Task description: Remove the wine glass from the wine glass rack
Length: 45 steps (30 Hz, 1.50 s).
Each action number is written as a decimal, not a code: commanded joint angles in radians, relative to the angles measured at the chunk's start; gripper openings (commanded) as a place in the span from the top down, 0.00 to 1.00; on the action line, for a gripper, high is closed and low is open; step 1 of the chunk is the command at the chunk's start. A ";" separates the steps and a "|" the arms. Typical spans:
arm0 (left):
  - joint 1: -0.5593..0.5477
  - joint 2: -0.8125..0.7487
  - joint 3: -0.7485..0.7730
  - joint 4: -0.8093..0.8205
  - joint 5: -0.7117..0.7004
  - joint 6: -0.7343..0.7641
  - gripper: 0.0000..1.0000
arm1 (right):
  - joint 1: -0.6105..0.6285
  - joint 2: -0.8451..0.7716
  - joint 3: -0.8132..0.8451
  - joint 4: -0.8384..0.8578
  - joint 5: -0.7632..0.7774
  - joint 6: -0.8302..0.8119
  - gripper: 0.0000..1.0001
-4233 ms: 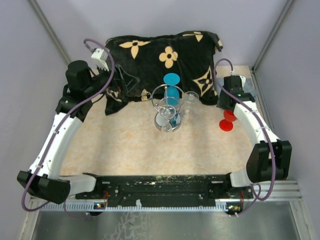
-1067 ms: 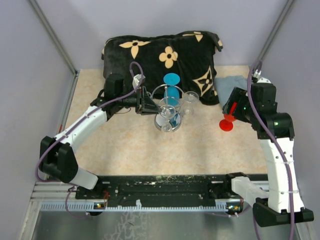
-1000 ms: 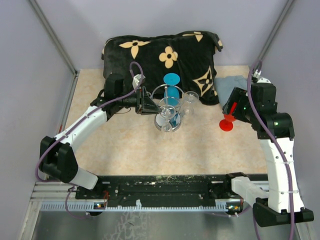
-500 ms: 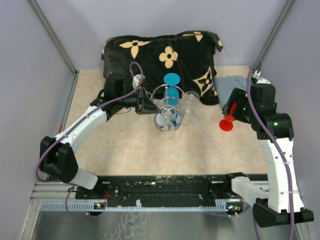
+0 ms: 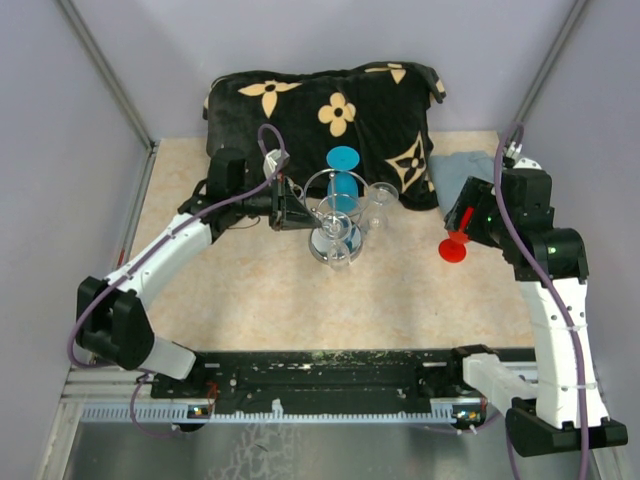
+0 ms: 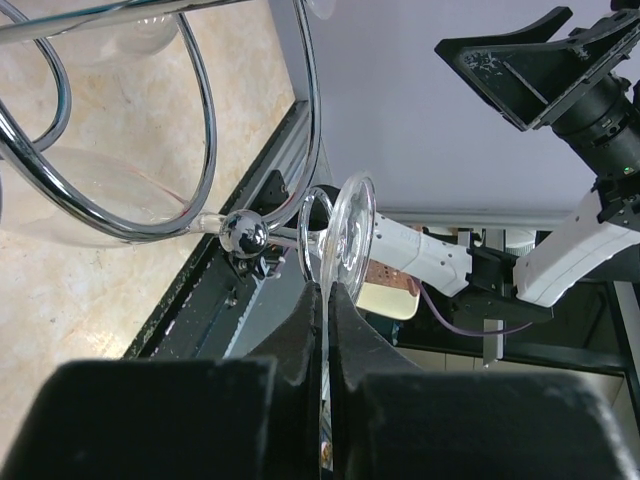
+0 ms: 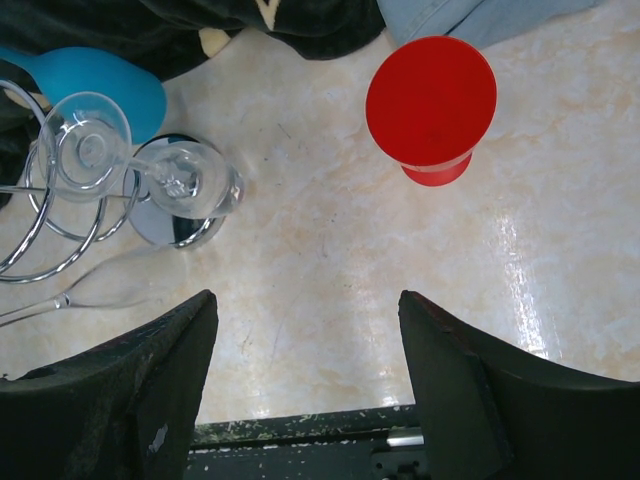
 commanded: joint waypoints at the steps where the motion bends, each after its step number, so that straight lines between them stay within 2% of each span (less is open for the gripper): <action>1: -0.001 -0.041 -0.002 -0.019 0.012 0.023 1.00 | -0.001 -0.027 -0.007 0.039 0.000 -0.007 0.27; 13: -0.002 -0.059 0.007 -0.070 0.017 0.033 1.00 | 0.000 -0.050 -0.029 0.036 -0.002 -0.006 0.27; 34: -0.002 -0.077 0.003 -0.047 0.076 0.021 1.00 | 0.000 -0.058 -0.034 0.030 -0.016 -0.009 0.26; 40: -0.003 -0.083 0.003 -0.048 0.085 0.024 1.00 | 0.000 -0.056 -0.031 0.034 -0.054 -0.012 0.26; 45: -0.003 -0.093 -0.004 -0.059 0.090 0.036 1.00 | 0.000 -0.041 -0.012 0.045 -0.161 0.010 0.26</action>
